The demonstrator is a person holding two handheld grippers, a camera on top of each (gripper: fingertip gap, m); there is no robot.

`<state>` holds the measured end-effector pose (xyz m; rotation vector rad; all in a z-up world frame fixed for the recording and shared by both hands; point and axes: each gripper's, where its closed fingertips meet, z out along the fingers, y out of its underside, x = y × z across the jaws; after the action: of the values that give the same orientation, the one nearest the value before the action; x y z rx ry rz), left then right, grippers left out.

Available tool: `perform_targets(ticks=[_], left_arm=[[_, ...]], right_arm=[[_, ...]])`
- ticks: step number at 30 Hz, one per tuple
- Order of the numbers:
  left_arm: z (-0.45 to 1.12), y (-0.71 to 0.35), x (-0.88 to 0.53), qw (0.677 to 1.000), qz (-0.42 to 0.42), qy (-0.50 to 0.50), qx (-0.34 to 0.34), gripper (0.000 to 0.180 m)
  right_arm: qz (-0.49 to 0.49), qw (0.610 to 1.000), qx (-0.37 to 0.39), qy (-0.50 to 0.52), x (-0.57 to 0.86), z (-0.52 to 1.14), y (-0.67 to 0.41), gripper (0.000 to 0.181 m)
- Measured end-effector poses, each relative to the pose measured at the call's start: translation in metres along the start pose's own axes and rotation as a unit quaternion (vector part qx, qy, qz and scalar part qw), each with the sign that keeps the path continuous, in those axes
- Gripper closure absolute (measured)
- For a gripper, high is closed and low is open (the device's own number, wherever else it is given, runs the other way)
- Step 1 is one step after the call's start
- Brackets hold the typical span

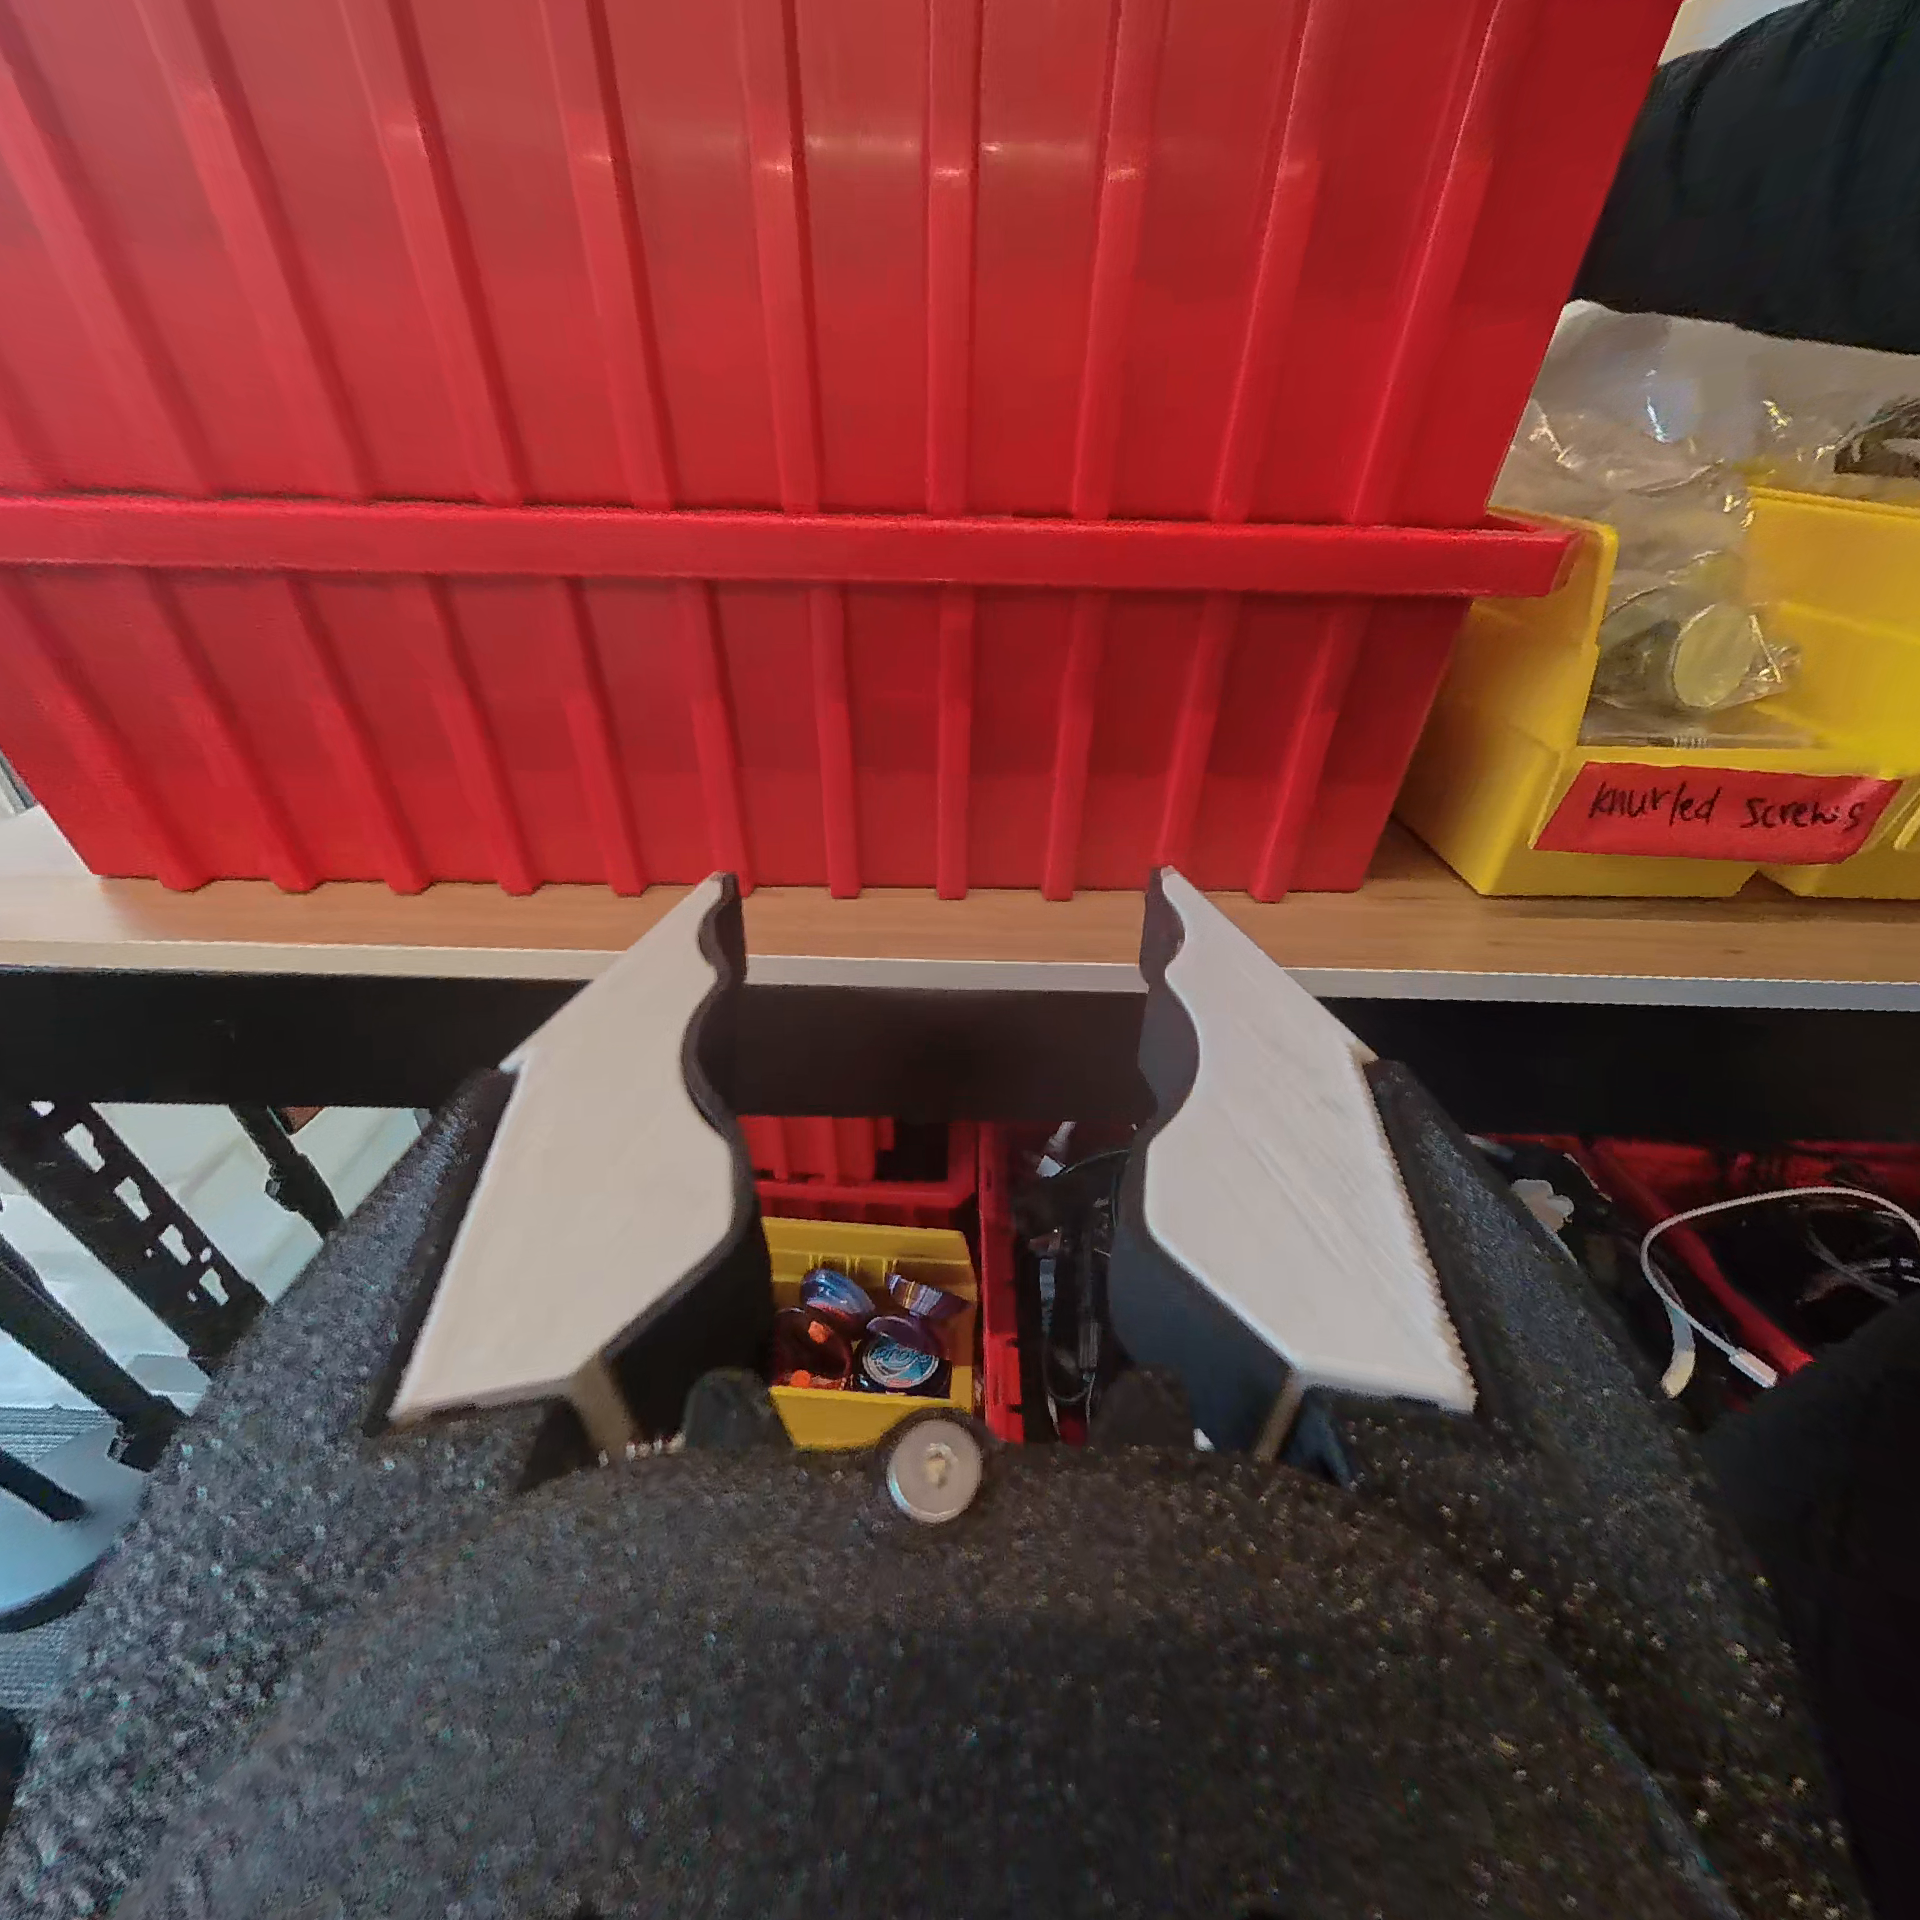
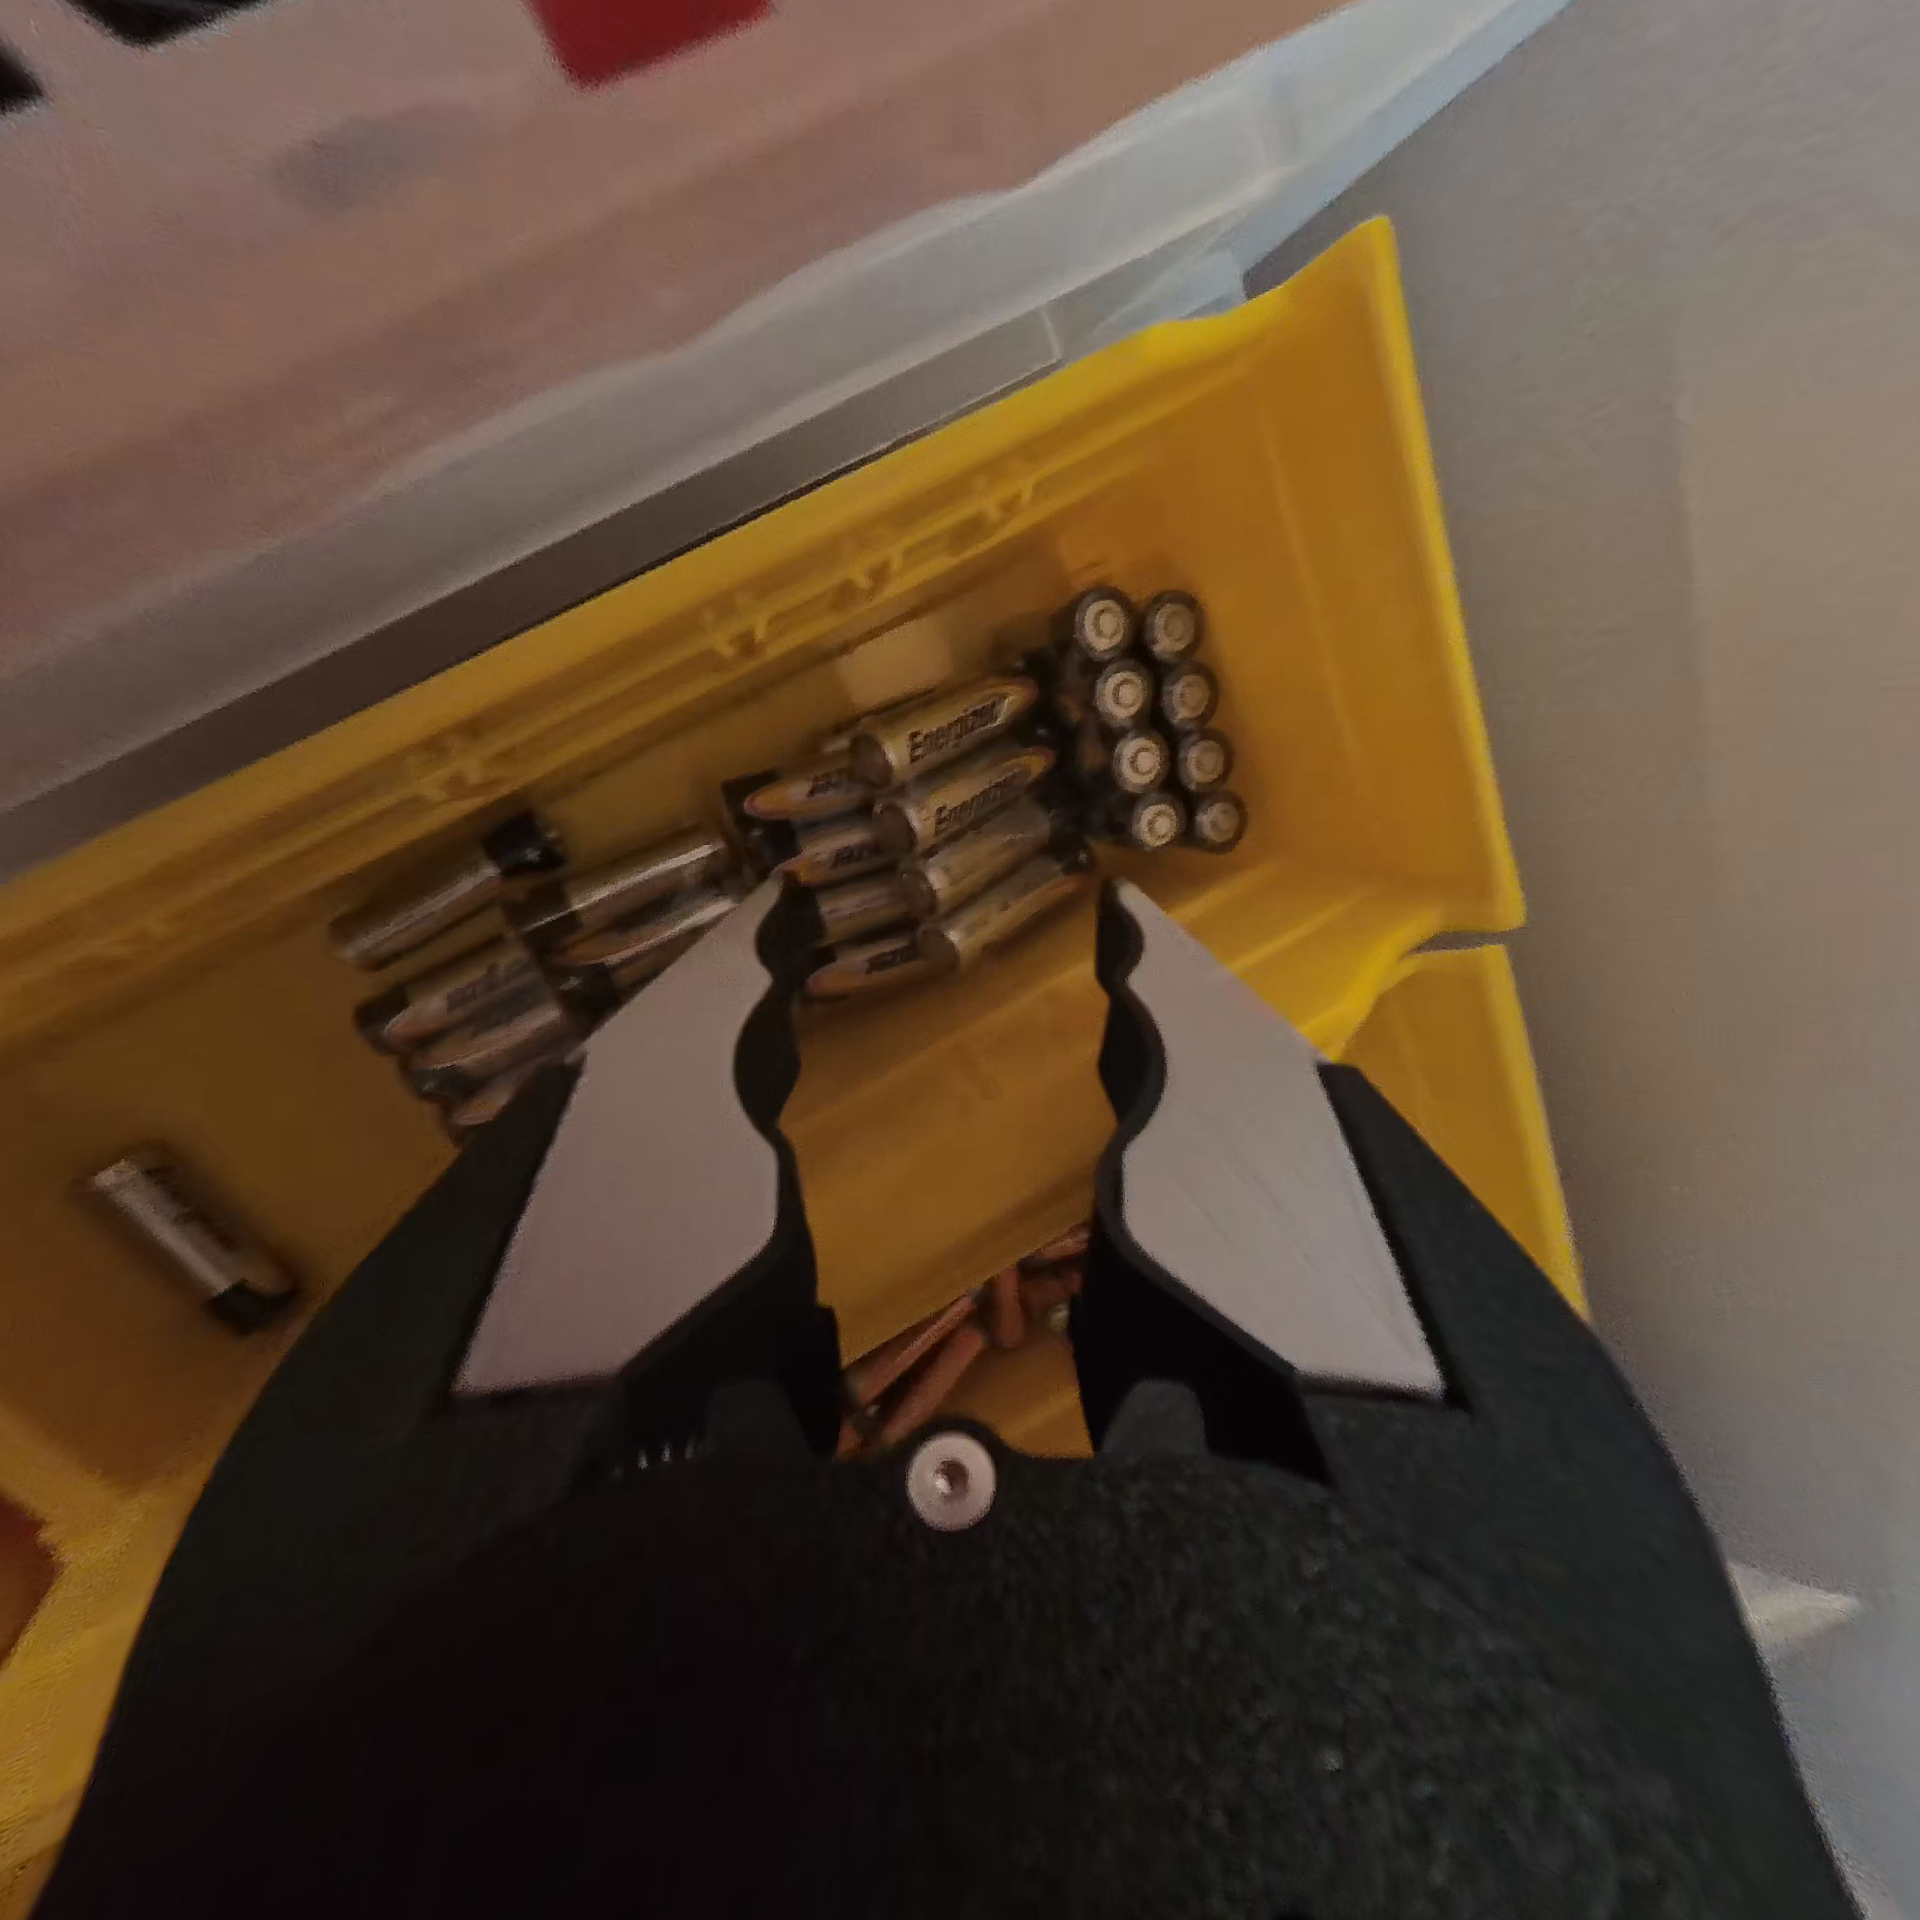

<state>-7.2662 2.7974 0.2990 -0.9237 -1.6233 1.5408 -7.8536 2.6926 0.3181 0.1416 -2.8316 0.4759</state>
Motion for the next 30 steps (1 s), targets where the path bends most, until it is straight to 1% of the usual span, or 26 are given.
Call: perform_targets(ticks=[3,10,11,12,16,19,21,23,25,27,28,30], left_arm=[[-0.005,0.006,-0.003,1.000,-0.007,-0.010,-0.004,0.104],[-0.014,0.008,-0.011,0.999,-0.019,-0.038,0.001,0.105],[-0.014,0.007,-0.011,0.999,-0.018,-0.039,0.002,0.105],[-0.014,0.006,-0.010,0.999,-0.016,-0.039,0.003,0.105],[-0.012,0.004,-0.009,0.999,-0.013,-0.042,0.008,0.105],[-0.013,0.005,-0.010,0.999,-0.015,-0.048,0.008,0.105],[-0.015,0.006,-0.010,0.998,-0.017,-0.052,0.005,0.105],[-0.016,0.008,-0.011,0.998,-0.020,-0.054,0.002,0.105],[-0.014,0.008,-0.011,0.998,-0.021,-0.052,0.001,0.105],[-0.010,0.005,-0.010,0.999,-0.019,-0.045,0.003,0.105],[-0.007,0.004,-0.008,0.999,-0.018,-0.041,0.004,0.105],[-0.001,0.000,-0.004,0.999,-0.013,-0.032,0.006,0.105]], right_arm=[[-0.012,1.000,0.012,0.008,0.005,0.003,-0.004,0.127],[-0.007,1.000,0.013,0.004,0.001,0.000,-0.001,0.135],[-0.005,1.000,0.009,0.003,0.001,0.000,-0.001,0.138],[-0.004,1.000,0.007,0.003,0.001,0.000,-0.002,0.144],[-0.013,1.000,0.021,0.003,0.004,-0.002,-0.008,0.181],[-0.011,1.000,0.019,-0.009,0.003,-0.002,-0.007,0.181],[0.022,0.999,0.023,-0.026,0.006,-0.006,-0.007,0.181],[0.075,0.996,0.040,-0.030,0.019,-0.012,-0.010,0.180],[0.138,0.987,0.060,-0.062,0.025,-0.019,-0.015,0.163],[0.154,0.983,0.067,-0.078,0.027,-0.025,-0.018,0.157],[0.153,0.982,0.058,-0.090,0.024,-0.026,-0.017,0.150],[0.134,0.984,0.013,-0.119,0.008,-0.021,-0.007,0.139]])
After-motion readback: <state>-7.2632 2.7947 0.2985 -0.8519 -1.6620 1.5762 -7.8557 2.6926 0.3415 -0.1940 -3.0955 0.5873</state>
